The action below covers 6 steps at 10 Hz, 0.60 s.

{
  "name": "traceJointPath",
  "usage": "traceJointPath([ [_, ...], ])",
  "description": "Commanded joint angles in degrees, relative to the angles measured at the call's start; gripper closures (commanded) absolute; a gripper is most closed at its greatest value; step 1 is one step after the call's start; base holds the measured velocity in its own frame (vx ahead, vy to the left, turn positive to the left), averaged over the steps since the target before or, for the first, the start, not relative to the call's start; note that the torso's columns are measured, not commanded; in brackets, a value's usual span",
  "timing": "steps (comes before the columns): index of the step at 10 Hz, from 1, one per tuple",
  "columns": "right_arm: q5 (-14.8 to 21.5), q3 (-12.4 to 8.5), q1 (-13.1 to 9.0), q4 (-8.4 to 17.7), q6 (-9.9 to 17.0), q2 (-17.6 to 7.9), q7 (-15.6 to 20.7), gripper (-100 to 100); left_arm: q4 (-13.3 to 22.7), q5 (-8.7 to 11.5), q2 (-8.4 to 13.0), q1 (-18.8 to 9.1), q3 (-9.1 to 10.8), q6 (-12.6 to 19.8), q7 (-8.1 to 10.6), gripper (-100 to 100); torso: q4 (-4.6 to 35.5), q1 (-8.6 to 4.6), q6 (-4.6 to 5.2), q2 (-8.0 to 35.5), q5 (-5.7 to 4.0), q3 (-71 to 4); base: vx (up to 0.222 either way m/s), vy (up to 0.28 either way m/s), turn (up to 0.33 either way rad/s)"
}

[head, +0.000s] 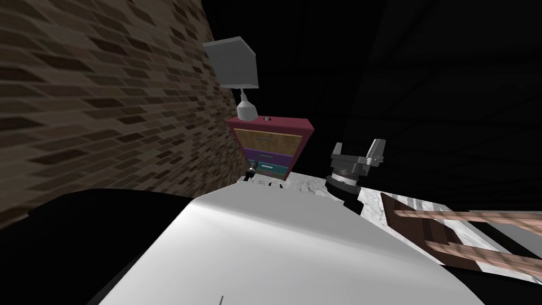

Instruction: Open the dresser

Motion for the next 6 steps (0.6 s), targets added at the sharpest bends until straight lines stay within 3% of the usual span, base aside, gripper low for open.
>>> traceJointPath([
  [1,0.00,0.00,0.00,0.00,0.00,0.00,0.00,0,-0.59,-0.16,0.37,-0.15,-0.32,0.71,0.60,100,-0.05,-0.01,0.00,-0.18,-0.02,-0.11,-0.214,-0.003,0.028],
  [2,0.00,0.00,0.00,0.00,0.00,0.00,0.00,0,-0.44,-0.12,0.27,-0.10,-0.24,0.51,0.43,100,-0.11,0.13,-0.01,-0.39,0.02,-0.24,-0.096,0.003,0.003],
  [3,0.00,0.00,0.02,0.00,0.00,0.00,0.00,0,-0.18,-0.05,0.04,0.08,-0.11,0.27,0.19,-100,-0.20,0.16,0.00,-0.78,0.04,-0.46,0.062,-0.016,-0.032],
  [6,0.00,0.00,0.06,-0.02,-0.02,0.00,0.00,0,0.19,0.04,-0.28,0.29,0.08,-0.10,-0.18,-100,-0.21,0.04,-0.01,-0.73,0.00,-0.46,0.153,-0.034,-0.014],
])
